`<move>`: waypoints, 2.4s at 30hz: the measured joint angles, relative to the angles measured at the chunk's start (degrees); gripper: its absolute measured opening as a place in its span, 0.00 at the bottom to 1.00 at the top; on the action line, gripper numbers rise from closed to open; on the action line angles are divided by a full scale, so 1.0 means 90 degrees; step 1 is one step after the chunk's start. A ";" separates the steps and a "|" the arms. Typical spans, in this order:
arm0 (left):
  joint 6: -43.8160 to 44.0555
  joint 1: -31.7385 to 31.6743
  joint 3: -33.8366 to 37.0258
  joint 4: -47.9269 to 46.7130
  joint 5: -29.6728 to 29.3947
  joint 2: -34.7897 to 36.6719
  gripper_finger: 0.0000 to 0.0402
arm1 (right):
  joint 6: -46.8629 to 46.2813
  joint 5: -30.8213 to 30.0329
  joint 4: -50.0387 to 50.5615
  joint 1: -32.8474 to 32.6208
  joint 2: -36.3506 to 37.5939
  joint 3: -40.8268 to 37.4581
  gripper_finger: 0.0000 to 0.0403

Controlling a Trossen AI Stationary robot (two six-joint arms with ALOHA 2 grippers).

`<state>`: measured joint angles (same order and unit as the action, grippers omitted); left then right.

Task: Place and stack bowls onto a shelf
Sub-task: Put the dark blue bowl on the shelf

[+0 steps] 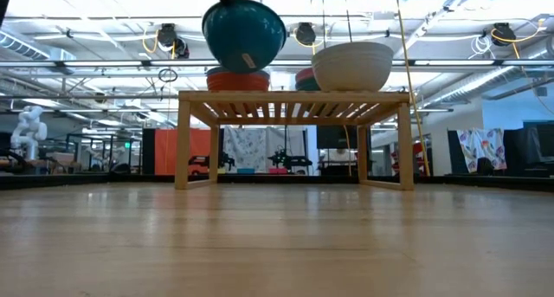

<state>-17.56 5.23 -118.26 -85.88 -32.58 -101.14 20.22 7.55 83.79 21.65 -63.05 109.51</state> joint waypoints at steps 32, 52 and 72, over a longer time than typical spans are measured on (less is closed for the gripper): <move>-0.0257 -0.0592 -0.0005 -0.0100 0.0542 -0.0614 0.03 | -0.0001 -0.0002 0.0002 -0.0001 0.0002 0.0000 0.19; -0.0105 -0.0777 -0.0005 -0.0178 0.1344 -0.0597 0.03 | 0.0003 0.0000 0.0002 0.0000 0.0002 0.0000 0.19; 0.0645 -0.0829 0.0005 -0.0173 0.1565 -0.0605 0.12 | 0.0001 -0.0001 0.0002 -0.0001 0.0002 0.0000 0.19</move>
<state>-11.76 -2.23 -118.21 -87.44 -18.50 -106.59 20.23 7.54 83.81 21.64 -63.02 109.51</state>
